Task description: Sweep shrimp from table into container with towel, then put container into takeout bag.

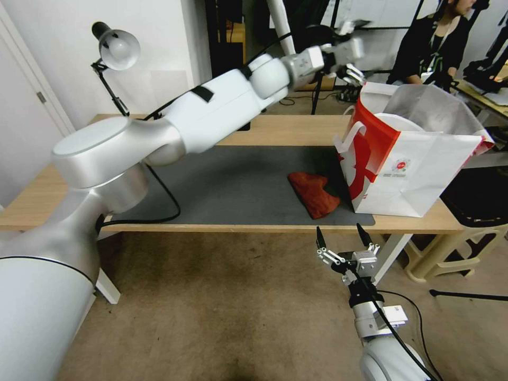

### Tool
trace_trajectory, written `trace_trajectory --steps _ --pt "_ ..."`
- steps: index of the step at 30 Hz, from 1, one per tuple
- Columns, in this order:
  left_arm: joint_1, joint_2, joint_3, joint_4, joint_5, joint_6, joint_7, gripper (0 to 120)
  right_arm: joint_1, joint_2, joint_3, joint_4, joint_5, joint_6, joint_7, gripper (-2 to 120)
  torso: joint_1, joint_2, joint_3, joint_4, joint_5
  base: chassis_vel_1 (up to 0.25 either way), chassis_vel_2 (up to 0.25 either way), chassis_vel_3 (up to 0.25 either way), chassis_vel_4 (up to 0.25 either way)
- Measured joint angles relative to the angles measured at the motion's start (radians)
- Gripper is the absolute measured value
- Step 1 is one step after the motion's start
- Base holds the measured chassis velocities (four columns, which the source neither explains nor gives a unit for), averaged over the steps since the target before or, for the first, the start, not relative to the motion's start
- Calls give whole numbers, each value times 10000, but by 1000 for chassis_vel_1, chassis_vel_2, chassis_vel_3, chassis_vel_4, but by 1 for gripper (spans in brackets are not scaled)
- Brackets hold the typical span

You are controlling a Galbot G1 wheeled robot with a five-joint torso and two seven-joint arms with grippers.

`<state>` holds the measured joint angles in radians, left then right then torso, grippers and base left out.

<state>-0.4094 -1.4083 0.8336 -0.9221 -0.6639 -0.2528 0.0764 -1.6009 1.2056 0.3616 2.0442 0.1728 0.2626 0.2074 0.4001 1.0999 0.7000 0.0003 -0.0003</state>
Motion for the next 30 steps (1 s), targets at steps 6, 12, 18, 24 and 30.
trace_trajectory --steps 6,12,18,24,30 --pt "369 591 -470 -947 -834 947 -808 100 -22 -12 48 114 -2 -4 0 100 -1 0 0 -5 0 0 0 0 0" --pt "1099 1584 -1035 -2436 -1824 1768 -1560 100 -14 -37 172 341 76 -101 56 100 -1 0 0 -2 1 0 0 0 0" --pt "2259 2602 -2005 -3590 -1981 2003 -1784 100 32 -44 229 436 131 -154 76 100 -1 1 -1 -6 2 0 0 0 0" --pt "4930 4566 -3804 -5699 -1538 1809 -1936 100 135 13 231 576 163 -214 101 100 -1 1 -1 2 -4 0 0 0 0" --pt "7790 5590 -6126 -6880 -671 1190 -1863 100 275 31 240 627 163 -276 118 100 -1 1 -1 -3 1 0 0 0 0"
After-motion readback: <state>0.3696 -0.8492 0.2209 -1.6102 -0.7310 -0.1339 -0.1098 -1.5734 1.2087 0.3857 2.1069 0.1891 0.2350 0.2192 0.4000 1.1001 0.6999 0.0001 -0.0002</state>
